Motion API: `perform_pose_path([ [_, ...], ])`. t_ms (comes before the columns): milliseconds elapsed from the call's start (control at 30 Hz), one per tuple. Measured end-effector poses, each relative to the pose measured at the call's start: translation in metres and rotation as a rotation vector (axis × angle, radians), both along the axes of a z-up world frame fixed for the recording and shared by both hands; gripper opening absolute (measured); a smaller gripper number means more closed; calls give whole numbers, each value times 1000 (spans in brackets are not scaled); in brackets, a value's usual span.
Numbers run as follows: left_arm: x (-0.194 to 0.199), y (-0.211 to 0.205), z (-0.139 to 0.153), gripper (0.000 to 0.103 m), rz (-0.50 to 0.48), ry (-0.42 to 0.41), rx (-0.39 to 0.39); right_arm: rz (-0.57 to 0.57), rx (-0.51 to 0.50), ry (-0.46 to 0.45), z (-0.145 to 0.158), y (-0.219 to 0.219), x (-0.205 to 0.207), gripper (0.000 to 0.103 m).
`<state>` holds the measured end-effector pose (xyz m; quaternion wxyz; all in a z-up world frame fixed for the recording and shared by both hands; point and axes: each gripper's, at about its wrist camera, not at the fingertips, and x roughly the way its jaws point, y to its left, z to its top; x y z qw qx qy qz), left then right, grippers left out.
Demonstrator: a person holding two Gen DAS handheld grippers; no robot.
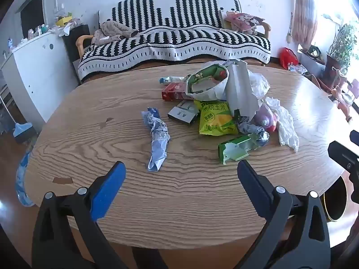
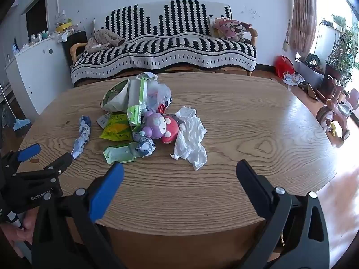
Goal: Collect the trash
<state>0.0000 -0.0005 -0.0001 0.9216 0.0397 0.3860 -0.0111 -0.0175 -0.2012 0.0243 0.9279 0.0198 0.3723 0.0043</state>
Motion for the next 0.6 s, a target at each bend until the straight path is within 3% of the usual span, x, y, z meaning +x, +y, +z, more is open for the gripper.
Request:
perform_pose_path([
  [600,0,0,1,97,4,11,-16,10,0,3,2,3,0,97],
])
